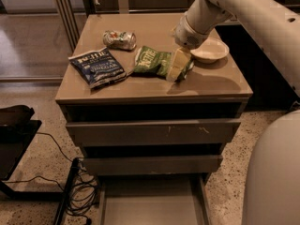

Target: Place green jalapeno chip bag into bottom drawer

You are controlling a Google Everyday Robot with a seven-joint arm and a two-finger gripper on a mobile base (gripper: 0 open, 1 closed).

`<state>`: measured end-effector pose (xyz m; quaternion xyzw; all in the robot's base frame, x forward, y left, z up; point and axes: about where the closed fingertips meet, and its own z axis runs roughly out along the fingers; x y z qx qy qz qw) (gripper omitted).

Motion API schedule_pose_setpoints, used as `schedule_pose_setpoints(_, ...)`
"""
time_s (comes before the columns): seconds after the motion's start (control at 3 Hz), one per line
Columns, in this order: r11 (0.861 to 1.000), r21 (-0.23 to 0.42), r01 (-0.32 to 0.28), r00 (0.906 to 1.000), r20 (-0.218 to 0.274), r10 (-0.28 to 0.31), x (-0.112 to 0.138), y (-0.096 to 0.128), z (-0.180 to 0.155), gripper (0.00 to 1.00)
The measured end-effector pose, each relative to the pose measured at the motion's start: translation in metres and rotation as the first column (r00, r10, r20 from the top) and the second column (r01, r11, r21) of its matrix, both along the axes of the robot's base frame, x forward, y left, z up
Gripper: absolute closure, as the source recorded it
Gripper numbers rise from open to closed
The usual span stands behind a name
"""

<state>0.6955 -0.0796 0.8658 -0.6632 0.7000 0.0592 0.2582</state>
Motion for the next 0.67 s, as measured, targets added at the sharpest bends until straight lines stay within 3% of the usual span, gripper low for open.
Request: schedule_pose_setpoints(0.67,1.0,0.013,-0.017,0.9981,-0.059,0.018,0.006,0.015,-0.029,0.0)
